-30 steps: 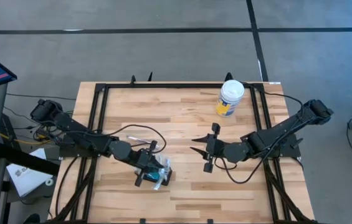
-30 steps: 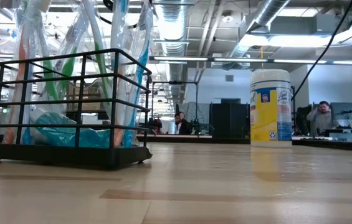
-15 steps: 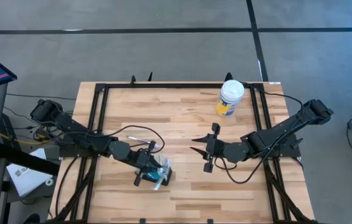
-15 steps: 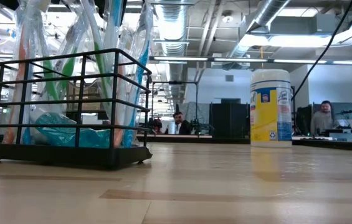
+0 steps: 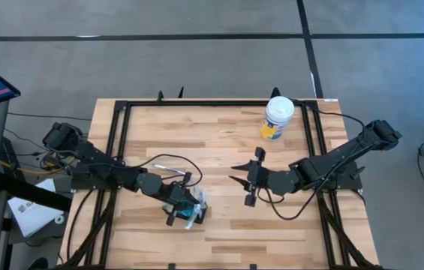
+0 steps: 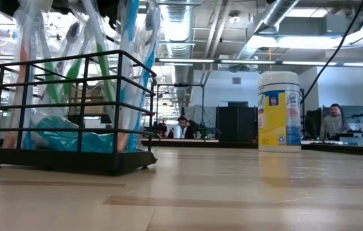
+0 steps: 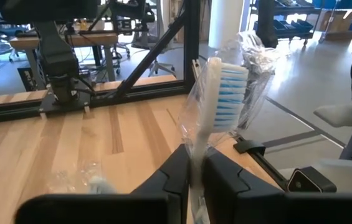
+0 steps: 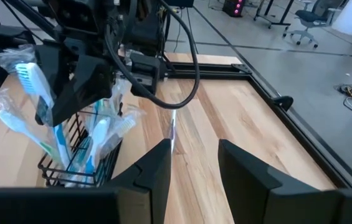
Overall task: Pick & Place toothbrushing station
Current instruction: Put the blue toothbrush into the mesh organizer
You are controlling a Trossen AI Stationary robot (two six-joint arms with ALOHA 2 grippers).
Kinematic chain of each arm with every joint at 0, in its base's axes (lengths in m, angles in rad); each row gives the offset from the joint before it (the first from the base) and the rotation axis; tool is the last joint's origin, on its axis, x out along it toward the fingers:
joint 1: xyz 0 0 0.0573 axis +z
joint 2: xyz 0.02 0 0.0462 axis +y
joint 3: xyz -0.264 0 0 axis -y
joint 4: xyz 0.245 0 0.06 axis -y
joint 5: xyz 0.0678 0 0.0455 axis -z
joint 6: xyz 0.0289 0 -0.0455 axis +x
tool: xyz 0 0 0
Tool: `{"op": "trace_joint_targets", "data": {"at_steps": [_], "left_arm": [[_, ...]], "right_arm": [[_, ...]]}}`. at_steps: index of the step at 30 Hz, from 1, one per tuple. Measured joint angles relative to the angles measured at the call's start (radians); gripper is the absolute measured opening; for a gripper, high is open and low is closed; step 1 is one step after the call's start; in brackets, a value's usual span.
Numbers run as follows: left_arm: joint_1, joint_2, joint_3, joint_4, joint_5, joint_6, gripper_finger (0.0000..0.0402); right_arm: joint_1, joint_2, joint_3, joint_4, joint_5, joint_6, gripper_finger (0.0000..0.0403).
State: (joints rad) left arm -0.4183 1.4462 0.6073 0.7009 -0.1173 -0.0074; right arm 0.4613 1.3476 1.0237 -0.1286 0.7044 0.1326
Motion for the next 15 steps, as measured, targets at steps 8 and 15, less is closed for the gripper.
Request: {"op": "trace_joint_targets", "data": {"at_steps": [8,15], "left_arm": [[-0.001,0.0,0.0,-0.002,0.0,0.002,0.0044],[-0.001,0.0,0.0,-0.002,0.0,0.003,0.0053]], "right_arm": [[0.0,0.0,0.0,-0.001,0.0,0.0,0.0123],[0.0,0.0,0.0,0.001,0.0,0.0,0.0123]]}}
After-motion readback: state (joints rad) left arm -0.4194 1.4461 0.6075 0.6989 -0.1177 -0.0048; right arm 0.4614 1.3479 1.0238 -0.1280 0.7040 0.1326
